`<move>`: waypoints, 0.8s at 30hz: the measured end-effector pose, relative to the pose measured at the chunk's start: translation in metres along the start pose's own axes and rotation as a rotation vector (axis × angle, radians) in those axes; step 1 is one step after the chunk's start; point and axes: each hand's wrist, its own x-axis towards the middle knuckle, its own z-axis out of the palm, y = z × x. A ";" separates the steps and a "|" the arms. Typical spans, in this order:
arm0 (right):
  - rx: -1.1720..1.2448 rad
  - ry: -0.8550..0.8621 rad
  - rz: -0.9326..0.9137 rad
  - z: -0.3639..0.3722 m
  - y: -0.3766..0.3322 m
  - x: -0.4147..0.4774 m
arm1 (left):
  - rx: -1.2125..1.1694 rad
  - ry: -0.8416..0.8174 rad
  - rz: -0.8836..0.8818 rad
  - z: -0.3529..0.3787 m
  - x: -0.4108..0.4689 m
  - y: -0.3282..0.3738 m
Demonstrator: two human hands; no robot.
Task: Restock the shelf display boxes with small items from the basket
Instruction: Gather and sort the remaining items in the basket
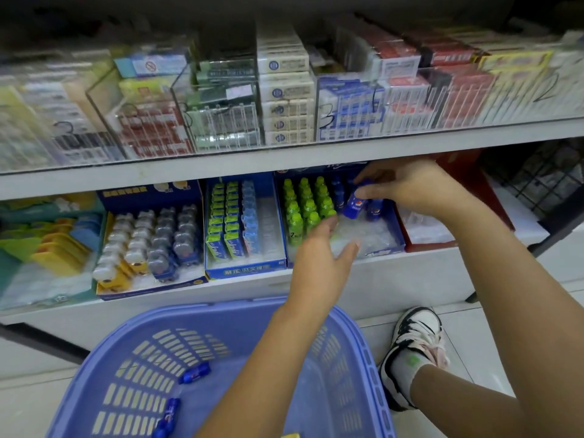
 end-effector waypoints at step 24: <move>-0.489 -0.041 -0.016 0.032 0.021 0.030 | 0.587 -0.266 0.191 0.000 -0.014 -0.036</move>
